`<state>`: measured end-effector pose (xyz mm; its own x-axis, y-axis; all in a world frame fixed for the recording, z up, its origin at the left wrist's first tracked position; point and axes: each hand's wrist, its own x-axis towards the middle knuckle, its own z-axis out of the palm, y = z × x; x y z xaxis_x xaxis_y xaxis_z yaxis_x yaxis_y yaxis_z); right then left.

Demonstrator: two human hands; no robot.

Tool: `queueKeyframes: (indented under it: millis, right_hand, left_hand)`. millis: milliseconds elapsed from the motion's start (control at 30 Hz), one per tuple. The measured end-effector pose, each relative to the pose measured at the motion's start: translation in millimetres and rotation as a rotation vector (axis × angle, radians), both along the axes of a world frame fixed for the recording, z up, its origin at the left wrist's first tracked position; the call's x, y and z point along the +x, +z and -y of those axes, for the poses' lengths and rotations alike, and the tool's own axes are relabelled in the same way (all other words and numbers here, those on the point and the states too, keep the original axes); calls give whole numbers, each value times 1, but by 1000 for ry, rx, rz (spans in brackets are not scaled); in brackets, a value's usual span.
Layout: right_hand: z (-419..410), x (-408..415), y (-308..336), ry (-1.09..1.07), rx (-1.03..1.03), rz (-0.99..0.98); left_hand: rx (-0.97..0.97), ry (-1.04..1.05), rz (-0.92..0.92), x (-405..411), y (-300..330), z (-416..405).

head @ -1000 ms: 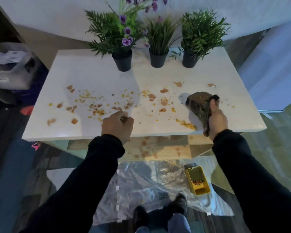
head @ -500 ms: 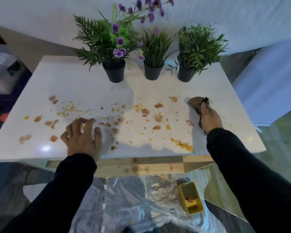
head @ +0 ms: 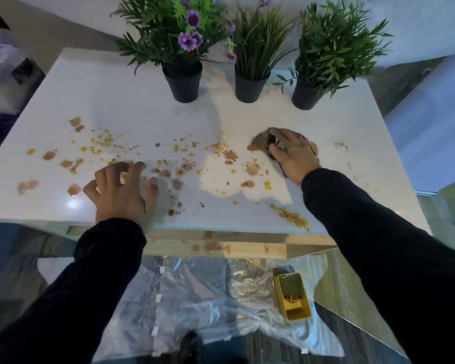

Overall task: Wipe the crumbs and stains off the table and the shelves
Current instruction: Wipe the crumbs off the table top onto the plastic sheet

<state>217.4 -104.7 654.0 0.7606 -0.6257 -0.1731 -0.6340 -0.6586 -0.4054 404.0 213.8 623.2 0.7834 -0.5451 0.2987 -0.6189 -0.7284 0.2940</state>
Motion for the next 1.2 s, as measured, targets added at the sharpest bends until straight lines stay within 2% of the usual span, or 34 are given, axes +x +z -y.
queueKeyframes:
  millis: [167,267,333,400,500,567,667,733,833,1000,1100,1200]
  right_hand:
    - [-62,-50,15,81,109,52]
    - [-90,-71,12,-39,322,132]
    - [-101,-78,8,-270,594,302]
    - [-94,-82,9,-538,762,476]
    - [-64,-89,28,-750,1040,881]
    - [-35,-93,47,-796,1079,1087]
    - [18,-100,68,-859,925,1178]
    - [55,-103,72,-954,672,1032]
    - [83,-107,70,-954,298,595]
    - [75,-131,20,-845,100,181]
    - [62,-132,-14,-693,-37,20]
    - [46,-109,-18,-591,-53,-47]
  left_hand:
    - [37,28,-23,-1,2,1]
    - [56,29,-41,-2,4,2]
    - [54,33,-52,-3,6,2]
    - [53,33,-51,-4,8,2]
    - [71,43,-47,-5,9,1]
    - [77,38,-63,-3,10,2]
    - [85,32,-78,-1,8,1]
    - [81,29,-80,0,7,1]
    - [71,27,-73,1,5,0]
    - [2,24,-89,0,6,1]
    - [-9,23,-103,-2,7,2]
    - [-6,15,-111,-1,7,2]
